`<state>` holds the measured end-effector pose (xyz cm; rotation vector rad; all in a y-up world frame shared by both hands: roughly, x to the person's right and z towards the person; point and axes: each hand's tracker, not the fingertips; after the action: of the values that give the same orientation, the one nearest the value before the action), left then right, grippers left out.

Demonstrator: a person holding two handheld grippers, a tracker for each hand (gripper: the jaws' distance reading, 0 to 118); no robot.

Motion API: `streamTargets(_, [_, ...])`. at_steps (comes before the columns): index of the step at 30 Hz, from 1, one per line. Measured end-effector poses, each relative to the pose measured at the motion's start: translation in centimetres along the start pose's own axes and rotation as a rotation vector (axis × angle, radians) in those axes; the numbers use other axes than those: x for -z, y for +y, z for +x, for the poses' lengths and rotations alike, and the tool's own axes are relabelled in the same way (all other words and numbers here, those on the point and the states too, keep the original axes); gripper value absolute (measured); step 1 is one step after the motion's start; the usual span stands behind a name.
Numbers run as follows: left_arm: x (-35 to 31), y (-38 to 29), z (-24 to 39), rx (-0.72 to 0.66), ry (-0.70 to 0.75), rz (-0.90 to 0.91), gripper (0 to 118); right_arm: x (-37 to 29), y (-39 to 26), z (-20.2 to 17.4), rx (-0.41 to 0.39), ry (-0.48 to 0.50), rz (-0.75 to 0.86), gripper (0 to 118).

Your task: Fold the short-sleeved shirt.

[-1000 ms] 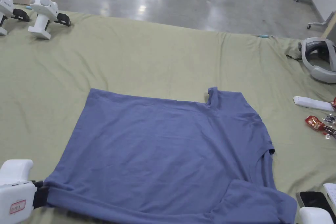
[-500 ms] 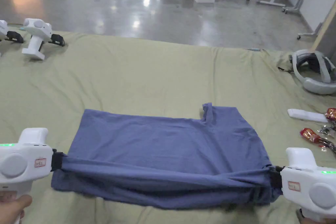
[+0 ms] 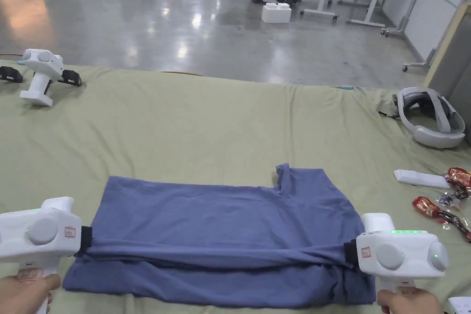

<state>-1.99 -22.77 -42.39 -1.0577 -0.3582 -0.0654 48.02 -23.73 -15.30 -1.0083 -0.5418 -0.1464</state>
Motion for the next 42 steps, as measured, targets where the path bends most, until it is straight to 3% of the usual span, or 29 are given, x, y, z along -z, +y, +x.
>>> streamTargets(4, [-0.9,-0.6,-0.3,-0.004,-0.012,0.042,16,-1.8,-0.8,0.3,0.001,0.01,0.084,54])
streamTargets(10, [-6.0,-1.5,0.9,0.066,-0.055,0.365,38,-8.0,-1.4,-0.8,0.032,-0.01,0.377,59])
streamTargets(14, [-9.6,-2.6,3.1,0.142,-0.081,0.504,38,-12.2,-2.3,-3.1,0.047,0.003,0.564,59])
streamTargets(16, [-11.0,-3.5,4.2,0.19,-0.106,0.565,38,-14.2,-3.0,-4.4,0.067,-0.01,0.667,57])
streamTargets(18, [-12.3,-4.4,5.6,0.241,-0.098,0.616,29,-15.8,-3.6,-5.8,0.064,-0.005,0.754,52])
streamTargets(21, [-13.9,-5.8,7.5,0.287,-0.066,0.694,17,-17.8,-4.4,-7.8,0.048,-0.001,0.839,19])
streamTargets(24, [-15.5,-7.3,8.8,0.277,-0.093,0.767,5,-19.2,-4.9,-9.2,0.03,0.019,0.889,15])
streamTargets(33, [-16.7,-8.7,8.7,0.213,-0.107,0.848,2,-20.9,-6.4,-10.6,0.141,0.043,0.966,10])
streamTargets(38, [-15.7,-8.5,6.7,0.172,-0.075,0.777,2,-20.8,-6.8,-10.5,0.119,0.018,0.952,10])
streamTargets(42, [-13.3,-7.6,3.7,0.134,-0.034,0.581,2,-20.0,-7.1,-9.9,0.112,0.019,0.903,10])
